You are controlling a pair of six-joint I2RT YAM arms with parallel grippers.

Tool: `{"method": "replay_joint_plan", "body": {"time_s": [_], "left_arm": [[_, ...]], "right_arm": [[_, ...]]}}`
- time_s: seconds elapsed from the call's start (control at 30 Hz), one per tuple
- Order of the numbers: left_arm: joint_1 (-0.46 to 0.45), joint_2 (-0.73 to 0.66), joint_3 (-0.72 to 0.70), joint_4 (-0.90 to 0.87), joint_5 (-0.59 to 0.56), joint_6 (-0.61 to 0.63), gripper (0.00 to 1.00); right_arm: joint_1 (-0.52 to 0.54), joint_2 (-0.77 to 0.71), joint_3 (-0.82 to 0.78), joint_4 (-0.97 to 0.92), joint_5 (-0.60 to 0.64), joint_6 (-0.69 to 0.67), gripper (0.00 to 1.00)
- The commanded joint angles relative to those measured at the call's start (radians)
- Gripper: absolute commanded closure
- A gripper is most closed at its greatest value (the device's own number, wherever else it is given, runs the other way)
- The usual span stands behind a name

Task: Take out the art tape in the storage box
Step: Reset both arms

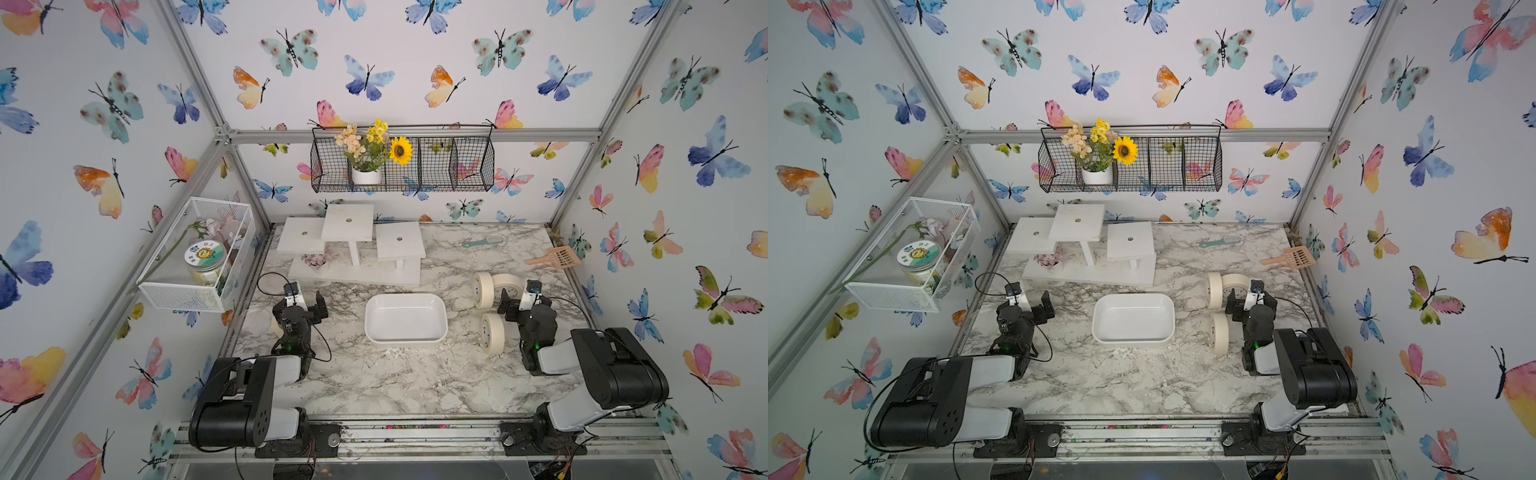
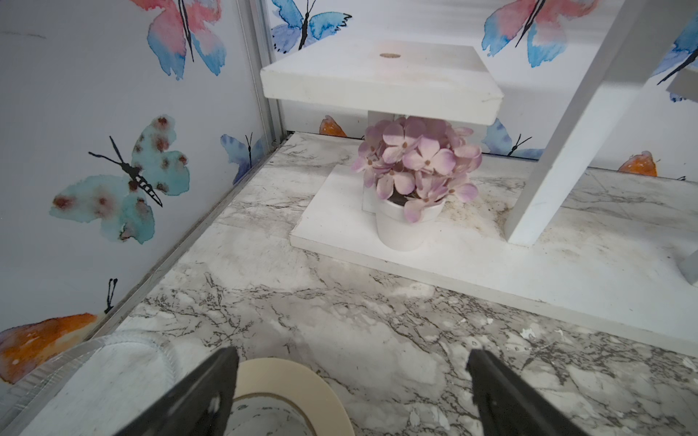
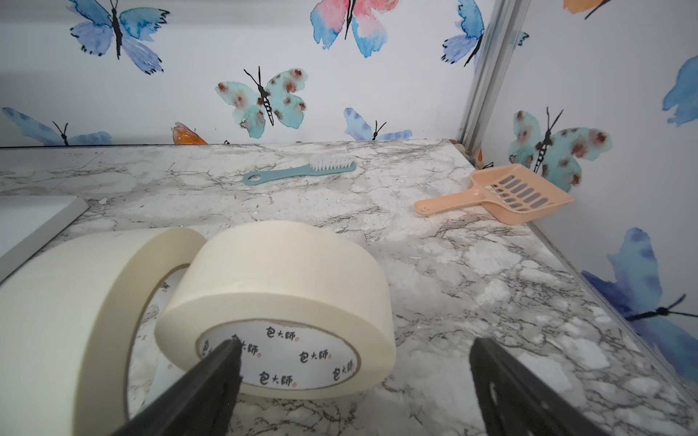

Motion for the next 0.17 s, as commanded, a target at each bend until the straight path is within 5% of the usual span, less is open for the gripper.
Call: {"method": "replay_joint_plan", "body": {"time_s": [0.0,0.13], "left_arm": [[-0.003,0.003,0.009,0.019,0.028,0.006,0.01],[-0.004,0.003,0.010,0.019,0.028,0.006,0.01]], "right_arm": [[0.002,-0.004,0.011,-0.006,-0.017,-0.006,0.01],[0.002,-0.004,0.012,-0.006,-0.015,-0.006,0.01]]}}
